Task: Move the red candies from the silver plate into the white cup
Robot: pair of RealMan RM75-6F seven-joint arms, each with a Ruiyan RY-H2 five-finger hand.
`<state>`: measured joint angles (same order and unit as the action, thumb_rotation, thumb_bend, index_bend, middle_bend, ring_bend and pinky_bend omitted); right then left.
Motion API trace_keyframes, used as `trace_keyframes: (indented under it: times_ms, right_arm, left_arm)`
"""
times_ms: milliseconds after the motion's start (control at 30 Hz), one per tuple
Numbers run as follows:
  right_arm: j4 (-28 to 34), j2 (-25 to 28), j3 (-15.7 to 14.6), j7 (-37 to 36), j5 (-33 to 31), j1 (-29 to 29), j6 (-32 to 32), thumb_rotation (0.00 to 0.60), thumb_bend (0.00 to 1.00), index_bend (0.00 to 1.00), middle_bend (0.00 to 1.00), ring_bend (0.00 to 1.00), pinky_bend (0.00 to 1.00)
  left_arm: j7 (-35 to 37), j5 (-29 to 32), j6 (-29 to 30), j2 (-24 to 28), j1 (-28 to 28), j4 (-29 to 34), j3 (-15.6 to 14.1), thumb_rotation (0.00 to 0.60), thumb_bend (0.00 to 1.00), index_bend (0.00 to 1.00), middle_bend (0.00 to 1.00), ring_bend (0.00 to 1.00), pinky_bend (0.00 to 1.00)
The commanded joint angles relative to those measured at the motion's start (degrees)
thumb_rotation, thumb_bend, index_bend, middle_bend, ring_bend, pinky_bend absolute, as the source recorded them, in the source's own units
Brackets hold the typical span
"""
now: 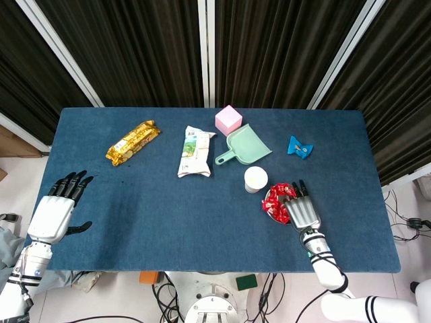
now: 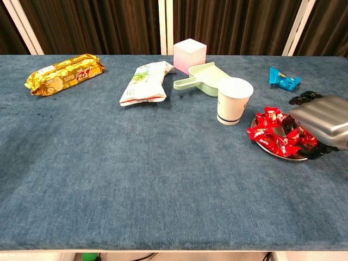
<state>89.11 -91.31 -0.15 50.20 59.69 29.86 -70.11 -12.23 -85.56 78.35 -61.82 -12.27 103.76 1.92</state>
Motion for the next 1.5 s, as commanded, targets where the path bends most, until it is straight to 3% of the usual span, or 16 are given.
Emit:
trace_keyframes:
  times_ms: [33, 500, 800, 1033, 1500]
  right_arm:
    - [-1.0, -0.5, 0.0, -0.6, 1.1, -0.3, -0.4, 0.6, 0.49, 0.63, 0.51, 0.1, 0.0]
    - [0.8, 1.1, 1.7, -3.0, 5.8, -1.2, -2.9, 0.6, 0.51, 0.7, 0.56, 0.13, 0.0]
    - [7.9, 4.6, 5.9, -1.8, 7.5, 0.3, -4.4, 0.6, 0.52, 0.71, 0.57, 0.13, 0.0]
    - [10.4, 3.8, 9.8, 2.1, 6.0, 3.8, -3.0, 0.6, 0.52, 0.71, 0.58, 0.13, 0.0]
    - [2.5, -4.4, 14.3, 8.0, -2.0, 11.7, 1.3, 0.6, 0.52, 0.72, 0.58, 0.13, 0.0]
  left_arm:
    - [0.0, 0.0, -0.1, 0.0, 0.0, 0.0, 0.0, 0.6, 0.03, 0.1, 0.03, 0.01, 0.14]
    - [-0.2, 0.2, -0.3, -0.1, -0.2, 0.1, 0.0, 0.6, 0.03, 0.1, 0.03, 0.01, 0.14]
    - [0.0, 0.1, -0.3, 0.0, -0.2, 0.1, -0.1, 0.6, 0.03, 0.1, 0.03, 0.01, 0.14]
    - [0.1, 0.0, -0.2, 0.0, -0.1, 0.0, -0.1, 0.6, 0.03, 0.1, 0.03, 0.0, 0.14]
    - [0.3, 0.2, -0.9, -0.1, -0.5, -0.2, -0.1, 0.6, 0.03, 0.1, 0.03, 0.01, 0.14]
